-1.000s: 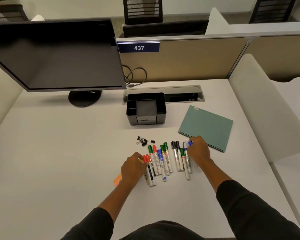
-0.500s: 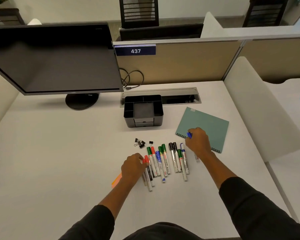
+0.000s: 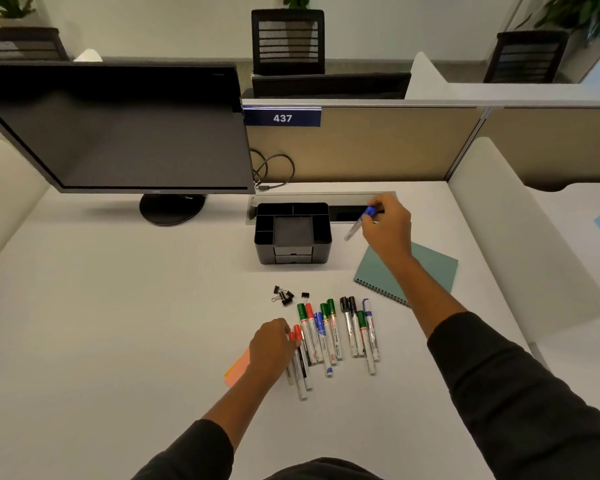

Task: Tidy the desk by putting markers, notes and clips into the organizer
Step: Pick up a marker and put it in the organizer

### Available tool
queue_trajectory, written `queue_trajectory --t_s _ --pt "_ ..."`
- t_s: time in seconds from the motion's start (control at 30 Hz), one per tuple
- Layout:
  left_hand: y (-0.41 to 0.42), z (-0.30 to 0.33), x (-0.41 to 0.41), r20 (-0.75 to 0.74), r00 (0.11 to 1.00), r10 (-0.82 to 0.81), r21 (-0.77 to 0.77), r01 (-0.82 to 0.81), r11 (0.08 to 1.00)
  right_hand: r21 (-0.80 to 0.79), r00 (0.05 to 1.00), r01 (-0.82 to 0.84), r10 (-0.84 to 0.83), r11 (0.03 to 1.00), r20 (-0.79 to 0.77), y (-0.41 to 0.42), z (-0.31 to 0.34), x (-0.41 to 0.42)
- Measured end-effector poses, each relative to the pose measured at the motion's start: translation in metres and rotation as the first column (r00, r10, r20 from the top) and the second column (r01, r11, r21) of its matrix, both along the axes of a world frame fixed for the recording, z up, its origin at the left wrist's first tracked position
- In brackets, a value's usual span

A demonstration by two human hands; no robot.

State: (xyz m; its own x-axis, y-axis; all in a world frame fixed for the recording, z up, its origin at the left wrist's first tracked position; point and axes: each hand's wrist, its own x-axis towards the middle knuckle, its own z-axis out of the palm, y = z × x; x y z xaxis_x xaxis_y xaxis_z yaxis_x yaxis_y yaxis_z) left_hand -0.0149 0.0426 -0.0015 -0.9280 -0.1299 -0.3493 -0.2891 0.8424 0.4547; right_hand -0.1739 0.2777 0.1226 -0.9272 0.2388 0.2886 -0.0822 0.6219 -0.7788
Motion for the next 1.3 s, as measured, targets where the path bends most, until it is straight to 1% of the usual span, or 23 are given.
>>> queue_trajectory --t_s 0.07,0.17,0.33,0.5,0.7,0.83,1.13,1.3 --pt "0.0 0.0 -0.001 0.008 1.0 0.004 0.005 -0.004 1.0 -0.001 0.999 -0.004 0.004 1.0 -0.036 -0.008 0.006 -0.011" --pt "0.001 0.0 -0.002 0.022 1.0 -0.008 0.01 0.008 1.0 0.009 1.0 -0.006 0.007 1.0 -0.023 -0.021 0.005 -0.024" --pt "0.004 -0.001 -0.007 0.043 0.998 -0.038 -0.008 0.038 0.999 -0.007 0.998 -0.022 0.023 1.0 0.057 -0.038 -0.011 -0.043" --pt "0.007 0.001 -0.012 0.09 0.995 -0.03 0.011 0.029 1.0 0.049 0.989 -0.006 -0.002 0.999 0.147 -0.053 -0.028 -0.053" --pt "0.009 0.002 -0.019 0.144 0.989 -0.029 0.006 0.028 1.0 -0.003 0.97 0.013 -0.012 1.0 0.242 -0.059 -0.05 -0.065" --pt "0.012 0.008 -0.024 0.203 0.979 -0.026 -0.016 0.03 0.999 -0.028 0.97 0.01 -0.003 1.0 0.245 -0.058 -0.062 -0.072" --pt "0.019 0.033 -0.03 0.269 0.963 -0.013 -0.025 0.021 0.999 -0.084 0.976 -0.001 0.019 0.996 0.217 -0.055 -0.073 -0.077" --pt "0.015 0.051 -0.03 0.3 0.954 -0.007 -0.004 0.008 1.0 -0.056 0.976 0.033 -0.02 0.998 0.219 -0.042 -0.072 -0.063"
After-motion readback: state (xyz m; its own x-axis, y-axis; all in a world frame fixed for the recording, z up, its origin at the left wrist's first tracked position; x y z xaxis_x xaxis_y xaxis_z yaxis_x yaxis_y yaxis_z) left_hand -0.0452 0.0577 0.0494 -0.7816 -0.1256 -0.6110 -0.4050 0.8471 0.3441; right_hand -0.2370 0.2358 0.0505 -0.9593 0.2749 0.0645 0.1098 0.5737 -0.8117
